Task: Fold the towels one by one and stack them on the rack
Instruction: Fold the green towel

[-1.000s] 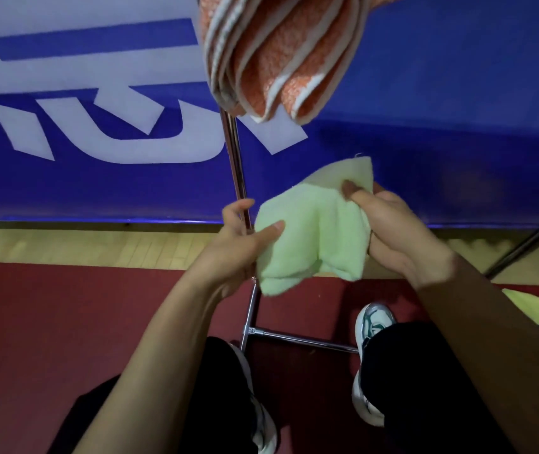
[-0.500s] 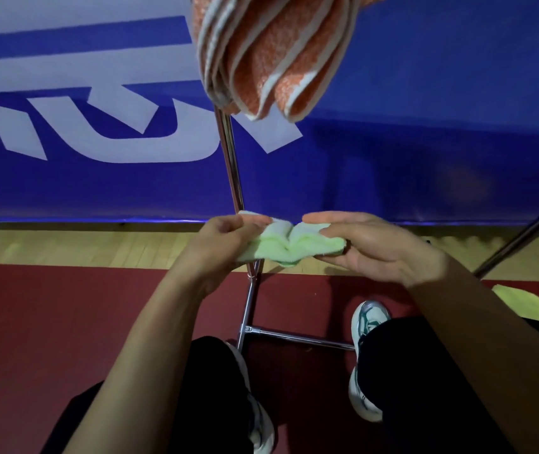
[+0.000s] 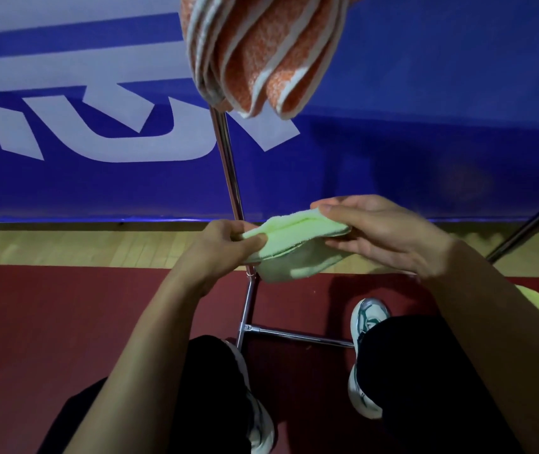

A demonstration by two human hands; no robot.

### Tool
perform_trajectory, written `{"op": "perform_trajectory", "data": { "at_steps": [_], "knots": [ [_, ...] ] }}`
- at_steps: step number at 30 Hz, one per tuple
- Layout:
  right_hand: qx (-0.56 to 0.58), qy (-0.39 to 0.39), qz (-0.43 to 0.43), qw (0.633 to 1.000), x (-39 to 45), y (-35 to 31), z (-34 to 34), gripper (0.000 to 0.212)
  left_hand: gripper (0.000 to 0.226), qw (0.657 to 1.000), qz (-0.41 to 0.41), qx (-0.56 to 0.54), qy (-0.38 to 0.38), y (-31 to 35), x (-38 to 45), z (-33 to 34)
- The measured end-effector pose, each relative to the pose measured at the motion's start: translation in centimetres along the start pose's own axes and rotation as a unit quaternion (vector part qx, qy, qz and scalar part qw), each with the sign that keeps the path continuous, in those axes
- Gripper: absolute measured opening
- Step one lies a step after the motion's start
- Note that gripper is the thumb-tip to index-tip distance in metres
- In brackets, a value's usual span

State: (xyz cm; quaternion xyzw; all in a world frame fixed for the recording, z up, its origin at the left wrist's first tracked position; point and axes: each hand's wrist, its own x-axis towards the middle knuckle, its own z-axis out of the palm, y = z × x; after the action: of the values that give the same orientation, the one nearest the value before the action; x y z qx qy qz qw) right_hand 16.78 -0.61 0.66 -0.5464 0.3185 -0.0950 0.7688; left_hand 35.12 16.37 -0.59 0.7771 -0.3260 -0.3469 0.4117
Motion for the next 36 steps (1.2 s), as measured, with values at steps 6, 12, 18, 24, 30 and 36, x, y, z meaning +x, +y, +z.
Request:
{"op": "perform_trajectory", "data": {
  "at_steps": [6,12,18,24,30,36],
  "knots": [
    [-0.040,-0.041,0.005,0.998,-1.1,-0.8,-0.8,0.057,0.015,0.999,0.030,0.023,-0.010,-0.2,0.1,0.2],
    [-0.104,-0.088,-0.031,0.990,-1.6,-1.1,-1.2,0.043,0.015,0.999,0.036,0.029,-0.029,-0.2,-0.1,-0.3],
    [-0.336,0.005,-0.152,0.930,-0.8,-0.6,-1.3,0.016,0.023,0.957,0.036,0.018,-0.287,0.6,-0.9,-0.8],
    [-0.486,0.027,-0.208,0.848,-0.4,-0.2,-0.6,0.017,0.038,0.971,0.092,-0.121,-0.184,2.2,-1.0,3.5],
    [-0.453,0.112,-0.284,0.838,0.4,1.0,-0.5,0.041,0.040,0.986,0.111,-0.106,-0.060,1.9,0.0,4.2],
    [-0.486,0.096,-0.327,0.805,0.4,0.9,0.0,0.027,0.039,0.987,0.103,-0.118,-0.027,1.9,-0.1,4.4]
  ]
}}
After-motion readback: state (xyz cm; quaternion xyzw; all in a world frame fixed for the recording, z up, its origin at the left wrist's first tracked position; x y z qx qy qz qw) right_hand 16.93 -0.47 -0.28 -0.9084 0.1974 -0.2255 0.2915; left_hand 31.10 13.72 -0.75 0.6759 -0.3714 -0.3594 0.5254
